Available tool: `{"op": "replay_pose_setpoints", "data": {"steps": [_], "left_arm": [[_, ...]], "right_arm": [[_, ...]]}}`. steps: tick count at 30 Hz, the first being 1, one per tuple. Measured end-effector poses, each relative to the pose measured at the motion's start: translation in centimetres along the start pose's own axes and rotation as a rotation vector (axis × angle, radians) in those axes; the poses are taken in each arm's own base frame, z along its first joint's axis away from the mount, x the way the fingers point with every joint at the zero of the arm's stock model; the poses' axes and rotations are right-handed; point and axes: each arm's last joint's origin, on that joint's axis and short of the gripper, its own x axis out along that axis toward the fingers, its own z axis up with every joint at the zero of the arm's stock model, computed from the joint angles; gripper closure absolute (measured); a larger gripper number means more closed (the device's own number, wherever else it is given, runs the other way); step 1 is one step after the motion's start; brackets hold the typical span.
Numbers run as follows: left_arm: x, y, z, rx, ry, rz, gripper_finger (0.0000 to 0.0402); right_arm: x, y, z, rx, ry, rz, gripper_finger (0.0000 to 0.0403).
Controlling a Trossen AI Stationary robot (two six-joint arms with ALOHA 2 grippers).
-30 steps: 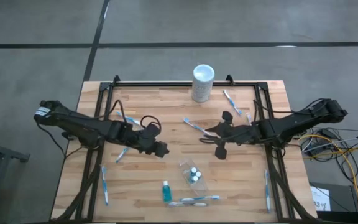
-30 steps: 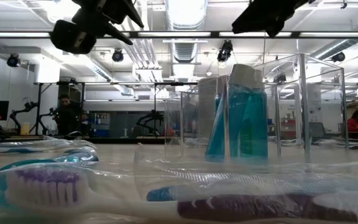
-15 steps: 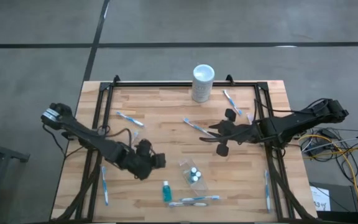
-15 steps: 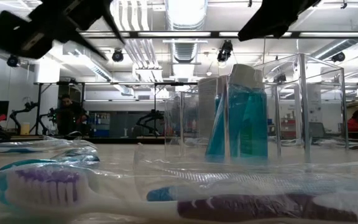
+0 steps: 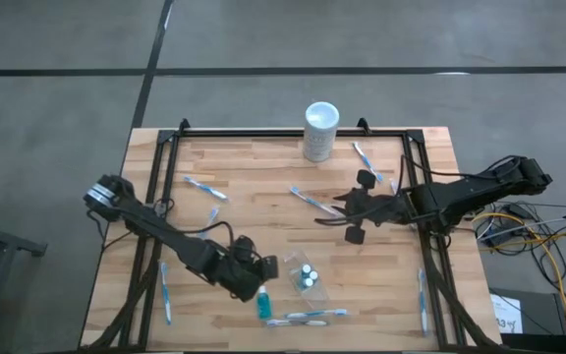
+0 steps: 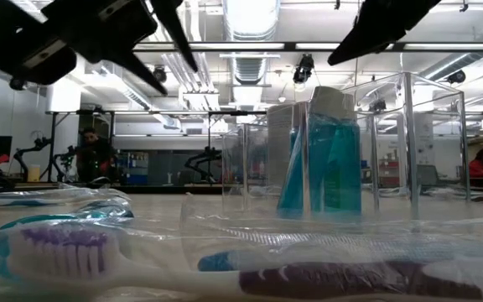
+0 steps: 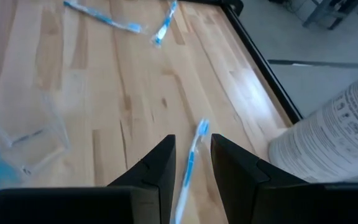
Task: Pick & Place toothbrushing station
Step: Put the blue mouthwash bottle into the transparent organizer
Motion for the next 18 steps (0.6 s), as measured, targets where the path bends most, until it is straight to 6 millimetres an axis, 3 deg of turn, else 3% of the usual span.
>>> {"op": "replay_pose_setpoints", "data": {"steps": [11, 18], "left_arm": [[-0.1, -0.9, -0.4, -0.035, 0.008, -0.075, 0.0259], [-0.1, -0.4, -0.7, -0.095, 0.157, 0.042, 0.026]], "right_arm": [[0.1, -0.2, -0.7, -0.045, 0.063, -0.01, 0.0307], [0.1, -0.8, -1.8, -0.068, 0.172, -0.039, 0.0307]]}}
